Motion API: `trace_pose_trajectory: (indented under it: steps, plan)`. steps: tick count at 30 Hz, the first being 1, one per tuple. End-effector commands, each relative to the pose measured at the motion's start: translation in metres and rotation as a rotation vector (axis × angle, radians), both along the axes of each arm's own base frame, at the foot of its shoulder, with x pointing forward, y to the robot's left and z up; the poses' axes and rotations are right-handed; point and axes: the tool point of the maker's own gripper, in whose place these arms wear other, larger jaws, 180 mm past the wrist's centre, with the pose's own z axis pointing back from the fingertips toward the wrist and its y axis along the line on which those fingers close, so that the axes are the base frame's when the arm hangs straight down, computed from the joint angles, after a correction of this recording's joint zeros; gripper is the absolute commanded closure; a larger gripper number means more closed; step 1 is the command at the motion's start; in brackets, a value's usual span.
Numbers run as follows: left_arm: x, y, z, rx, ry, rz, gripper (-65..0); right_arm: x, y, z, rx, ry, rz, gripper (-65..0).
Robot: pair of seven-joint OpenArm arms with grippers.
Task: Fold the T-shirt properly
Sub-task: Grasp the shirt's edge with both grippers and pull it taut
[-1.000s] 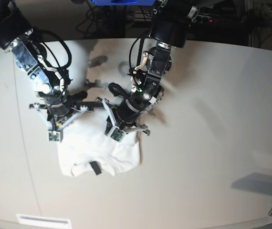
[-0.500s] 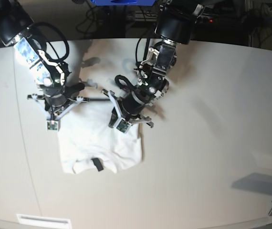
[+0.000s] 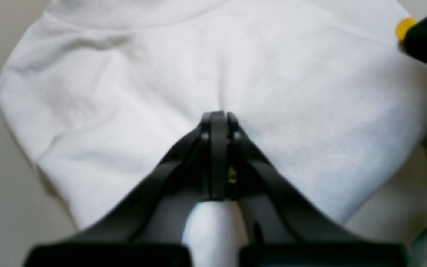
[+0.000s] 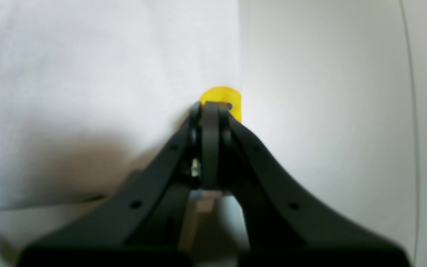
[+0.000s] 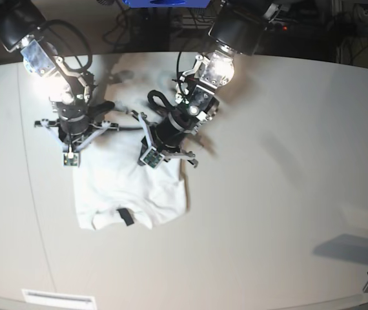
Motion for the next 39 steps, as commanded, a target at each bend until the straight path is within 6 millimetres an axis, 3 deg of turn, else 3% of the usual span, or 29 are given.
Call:
trace_pose_trajectory:
  steps: [1, 6, 9, 13, 17, 23, 39]
  plan:
    - [-0.026, -0.004, -0.028, 0.091, 0.126, -0.065, 0.0, -0.007, -0.006, -0.003, -0.011, 0.026, -0.012, -0.1]
    - [-0.036, -0.014, -0.03, 0.119, 0.136, -0.112, 0.0, -0.02, -0.012, -0.009, -0.051, 0.036, -0.011, -0.1]
    - [-0.04, -0.014, -0.031, 0.117, 0.141, -0.114, 0.0, -0.026, -0.033, -0.01, -0.058, 0.044, -0.075, -0.1]
    - [-0.054, -0.015, -0.04, 0.147, 0.152, -0.136, 0.0, -0.034, -0.04, -0.008, -0.052, 0.045, -0.1, -0.1]
    - [-0.084, -0.019, -0.056, 0.268, 0.124, -0.237, 0.0, -0.041, -0.045, 0.0, -0.034, 0.031, -0.124, -0.1]
    - [-0.096, -0.018, -0.048, 0.288, 0.087, -0.247, 0.0, -0.054, -0.041, 0.01, -0.002, 0.02, -0.128, -0.1]
    - [-0.116, 0.014, -0.038, 0.311, 0.057, -0.248, 0.0, -0.078, -0.025, 0.016, 0.053, 0.054, -0.115, -0.1]
